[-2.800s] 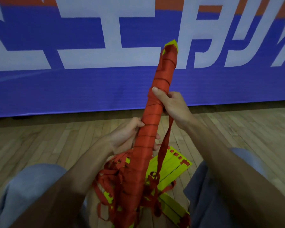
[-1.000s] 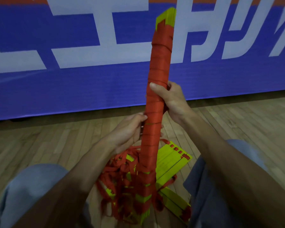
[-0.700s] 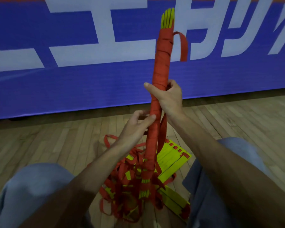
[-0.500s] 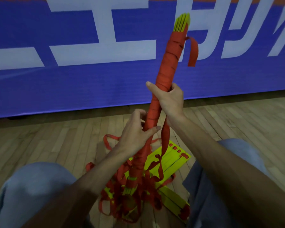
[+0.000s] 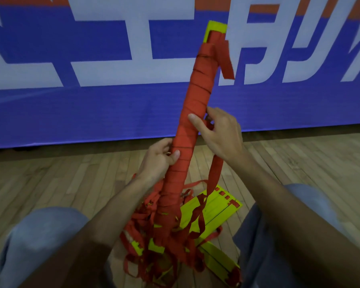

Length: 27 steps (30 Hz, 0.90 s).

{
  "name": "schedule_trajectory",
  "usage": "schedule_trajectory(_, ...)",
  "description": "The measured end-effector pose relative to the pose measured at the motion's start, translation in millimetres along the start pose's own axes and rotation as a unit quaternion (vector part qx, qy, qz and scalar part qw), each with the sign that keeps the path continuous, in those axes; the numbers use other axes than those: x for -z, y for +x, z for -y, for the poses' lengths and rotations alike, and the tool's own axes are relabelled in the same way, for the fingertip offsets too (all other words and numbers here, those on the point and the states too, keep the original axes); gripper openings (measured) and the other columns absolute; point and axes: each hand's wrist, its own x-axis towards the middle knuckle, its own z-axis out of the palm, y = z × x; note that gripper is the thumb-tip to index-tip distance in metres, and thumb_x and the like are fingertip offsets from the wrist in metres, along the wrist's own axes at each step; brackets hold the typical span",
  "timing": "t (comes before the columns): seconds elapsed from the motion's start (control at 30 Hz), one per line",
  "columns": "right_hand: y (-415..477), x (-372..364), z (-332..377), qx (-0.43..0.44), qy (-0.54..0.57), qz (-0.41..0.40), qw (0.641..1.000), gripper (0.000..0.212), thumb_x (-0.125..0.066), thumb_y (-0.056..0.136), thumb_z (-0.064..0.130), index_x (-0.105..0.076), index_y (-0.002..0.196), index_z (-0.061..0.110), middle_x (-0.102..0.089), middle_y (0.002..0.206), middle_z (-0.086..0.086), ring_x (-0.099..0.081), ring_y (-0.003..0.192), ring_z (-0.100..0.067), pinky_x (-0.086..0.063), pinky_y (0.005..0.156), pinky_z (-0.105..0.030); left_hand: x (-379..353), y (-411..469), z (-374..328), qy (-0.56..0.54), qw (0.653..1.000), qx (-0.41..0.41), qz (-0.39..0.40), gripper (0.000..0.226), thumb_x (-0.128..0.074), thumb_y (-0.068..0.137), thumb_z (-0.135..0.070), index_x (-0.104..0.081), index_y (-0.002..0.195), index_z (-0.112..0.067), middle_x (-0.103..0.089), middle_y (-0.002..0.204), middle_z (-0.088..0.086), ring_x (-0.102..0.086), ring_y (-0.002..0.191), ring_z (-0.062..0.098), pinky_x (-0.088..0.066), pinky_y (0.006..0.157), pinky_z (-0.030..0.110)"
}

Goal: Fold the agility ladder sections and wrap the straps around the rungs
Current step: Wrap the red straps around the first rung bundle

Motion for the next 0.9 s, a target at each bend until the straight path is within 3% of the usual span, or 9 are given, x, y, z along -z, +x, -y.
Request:
schedule_trajectory(0.1,0,1,-1,0.011,-0.001,0.008,1.0,0.063,-0.041,0.087,0.067,-0.063,0.121,0.02,-0.054,0.084,0.01,-0.05,0.077,-0.007,-0.036,0.066,-0.026,5,0,-2,-0.046,0.999,0.011,0.023,0.03,-0.051,0.094,0.004,-0.062,0.12,-0.006,-0.069,0.108,0.016,-0.067,0.096,0.027,-0.057,0.073,0.023)
schedule_trajectory(0.2,0,1,5,-0.023,0.161,0.043,0.986,0.043,-0.058,0.09,0.051,-0.065,0.12,0.02,-0.064,0.091,0.013,-0.061,0.084,-0.004,-0.048,0.076,-0.025,5,-2,-5,-0.082,0.995,0.024,0.051,0.032,-0.046,0.096,0.005,-0.06,0.123,-0.003,-0.07,0.102,0.013,-0.068,0.092,0.026,-0.056,0.08,0.032)
schedule_trajectory(0.27,0,5,15,-0.083,0.319,0.104,0.938,0.017,-0.062,0.093,0.037,-0.068,0.098,0.022,-0.067,0.075,0.014,-0.063,0.063,-0.004,-0.049,0.06,-0.024,4,-4,-7,-0.111,0.99,0.036,0.079,0.028,-0.041,0.097,0.004,-0.061,0.116,-0.001,-0.071,0.083,0.009,-0.07,0.075,0.022,-0.058,0.07,0.031)
schedule_trajectory(0.33,-1,8,21,-0.131,0.399,0.15,0.895,0.014,-0.062,0.093,0.032,-0.065,0.086,0.02,-0.064,0.065,0.005,-0.045,0.037,-0.01,-0.035,0.037,-0.021,4,-5,-9,-0.136,0.983,0.056,0.107,0.025,-0.037,0.099,0.003,-0.06,0.105,-0.002,-0.069,0.069,0.007,-0.07,0.062,0.019,-0.058,0.058,0.028)
schedule_trajectory(0.43,0,6,17,-0.152,0.449,0.159,0.866,0.019,-0.071,0.085,0.033,-0.065,0.088,0.016,-0.064,0.073,-0.011,-0.038,0.035,-0.012,-0.03,0.034,-0.022,5,-4,-9,-0.142,0.978,0.079,0.134,0.026,-0.034,0.1,0.001,-0.058,0.109,-0.001,-0.065,0.075,0.014,-0.07,0.061,0.02,-0.057,0.055,0.027)
schedule_trajectory(0.57,1,6,18,-0.17,0.463,0.147,0.857,0.022,-0.077,0.08,0.022,-0.063,0.093,0.011,-0.061,0.066,-0.003,-0.047,0.04,-0.009,-0.036,0.039,-0.02,2,-5,-8,-0.136,0.976,0.07,0.154,0.033,-0.029,0.101,0.002,-0.057,0.115,-0.007,-0.068,0.085,0.014,-0.071,0.074,0.022,-0.057,0.07,0.033)
schedule_trajectory(0.7,2,6,18,-0.195,0.442,0.125,0.866,0.035,-0.083,0.074,0.018,-0.065,0.102,0.005,-0.067,0.068,0.002,-0.062,0.055,-0.011,-0.042,0.044,-0.022,-5,-2,-6,-0.113,0.986,0.064,0.108,0.033,-0.037,0.101,-0.001,-0.059,0.12,-0.017,-0.067,0.106,0.015,-0.067,0.097,0.03,-0.052,0.089,0.047)
schedule_trajectory(0.8,3,2,15,-0.223,0.408,0.09,0.881,0.047,-0.089,0.065,0.028,-0.067,0.1,0.006,-0.07,0.072,-0.001,-0.068,0.064,-0.013,-0.05,0.051,-0.026,-11,-2,-3,-0.114,0.989,0.062,0.074,0.024,-0.048,0.1,-0.014,-0.063,0.118,-0.016,-0.068,0.105,0.009,-0.068,0.094,0.021,-0.057,0.082,0.034)
schedule_trajectory(0.9,5,-3,11,-0.259,0.363,0.033,0.894,0.067,-0.091,0.046,0.052,-0.069,0.094,0.011,-0.073,0.081,-0.009,-0.072,0.077,-0.025,-0.06,0.069,-0.044,-19,-6,-1,-0.087,0.992,0.043,0.077,0.019,-0.053,0.098,-0.027,-0.063,0.112,-0.019,-0.07,0.095,-0.001,-0.069,0.085,0.011,-0.057,0.073,0.028)
